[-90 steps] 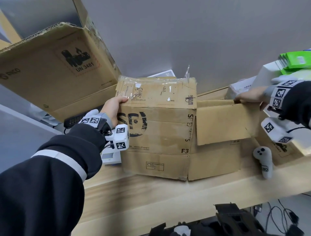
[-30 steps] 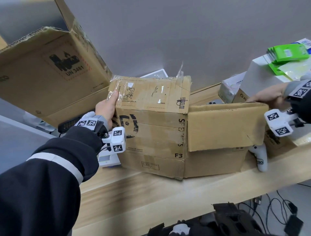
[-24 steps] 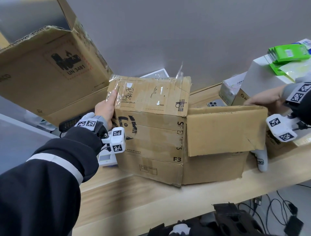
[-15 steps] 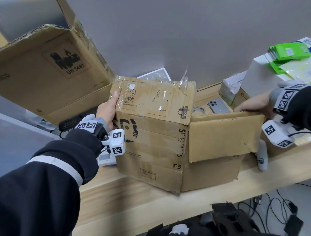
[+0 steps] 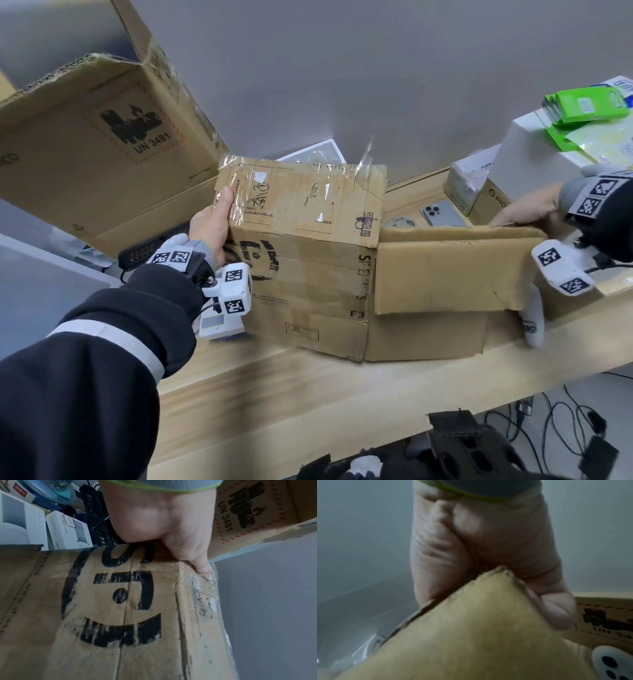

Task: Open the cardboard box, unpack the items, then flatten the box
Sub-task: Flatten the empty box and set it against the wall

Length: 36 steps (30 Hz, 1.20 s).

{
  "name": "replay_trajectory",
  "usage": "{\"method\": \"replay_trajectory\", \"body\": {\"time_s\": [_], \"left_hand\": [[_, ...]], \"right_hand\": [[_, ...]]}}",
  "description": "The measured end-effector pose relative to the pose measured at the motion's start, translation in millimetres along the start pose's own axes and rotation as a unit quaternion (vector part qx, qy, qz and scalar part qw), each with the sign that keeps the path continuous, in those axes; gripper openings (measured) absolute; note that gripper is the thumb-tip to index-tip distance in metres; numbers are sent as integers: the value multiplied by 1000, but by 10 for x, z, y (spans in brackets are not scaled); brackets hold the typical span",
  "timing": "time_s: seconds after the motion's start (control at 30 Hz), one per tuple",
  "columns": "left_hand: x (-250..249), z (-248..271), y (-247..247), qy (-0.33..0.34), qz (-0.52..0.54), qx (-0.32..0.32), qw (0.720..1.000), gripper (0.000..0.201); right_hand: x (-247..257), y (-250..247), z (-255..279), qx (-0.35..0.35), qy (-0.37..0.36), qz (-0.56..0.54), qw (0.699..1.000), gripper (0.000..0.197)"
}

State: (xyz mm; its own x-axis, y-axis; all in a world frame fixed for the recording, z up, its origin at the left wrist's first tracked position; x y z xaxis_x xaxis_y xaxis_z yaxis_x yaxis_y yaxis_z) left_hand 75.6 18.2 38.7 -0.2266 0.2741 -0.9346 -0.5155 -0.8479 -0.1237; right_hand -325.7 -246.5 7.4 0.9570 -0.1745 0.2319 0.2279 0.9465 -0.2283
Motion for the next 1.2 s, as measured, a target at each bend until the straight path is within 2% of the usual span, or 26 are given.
{"method": "replay_trajectory", "body": {"time_s": [0.17, 0.27, 0.37, 0.43, 0.6, 0.63, 0.7, 0.8, 0.87, 0.9, 0.97, 1.03, 1.07, 1.2], "left_hand": [[17, 4, 3, 16, -8, -10, 1000, 39], [27, 9, -13, 18, -12, -26, 999, 38], [41, 4, -32, 22, -10, -30, 999, 37], [55, 11, -33, 26, -18, -34, 999, 36], [115, -35, -80, 22, -25, -48, 998, 36], [128, -36, -83, 19, -25, -53, 998, 35], [143, -24, -72, 13, -18, -67, 998, 35], [157, -24, -68, 11, -13, -81, 997, 40], [158, -28, -67, 7, -14, -93, 996, 43], [151, -23, -68, 7, -19, -101, 995, 43], [145, -37, -75, 12, -36, -111, 993, 46], [133, -63, -107, 12, -70, -117, 991, 50], [128, -84, -127, 12, -91, -119, 989, 52], [127, -166, -144, 5, -104, -121, 987, 54]], "right_hand": [[32, -81, 26, -36, -39, -69, 996, 40], [71, -84, 67, -94, -75, -104, 987, 44], [45, -148, 4, -166, -131, -174, 962, 47], [34, -188, -32, -188, -178, -229, 938, 50], [74, -146, 36, -157, -242, -235, 928, 8], [80, -143, 51, -163, -247, -230, 927, 11], [78, -143, 45, -171, -227, -223, 932, 15], [86, -94, 25, -160, -201, -216, 942, 5], [79, -91, 6, -153, -187, -204, 949, 13], [70, -84, 16, -149, -178, -189, 954, 16], [42, -66, 43, -126, -165, -142, 968, 10], [-2, -62, 28, -116, -162, -76, 977, 27], [-13, -43, 28, -111, -160, -58, 979, 29], [14, 28, 68, -135, -116, -37, 983, 12]]}}
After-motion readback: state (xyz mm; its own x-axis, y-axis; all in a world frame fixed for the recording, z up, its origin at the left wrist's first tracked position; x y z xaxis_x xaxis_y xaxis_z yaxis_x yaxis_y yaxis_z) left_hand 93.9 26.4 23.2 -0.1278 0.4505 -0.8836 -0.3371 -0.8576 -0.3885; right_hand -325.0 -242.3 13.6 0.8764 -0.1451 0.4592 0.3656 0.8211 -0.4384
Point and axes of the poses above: each hand's wrist, its own z-axis away from the middle knuckle, its own y-axis out of the palm, x = y × z, the point moved 1 cm from there along -z, towards the middle knuckle, and after that the axes turned 5 degrees about z, right-handed, at the moved point
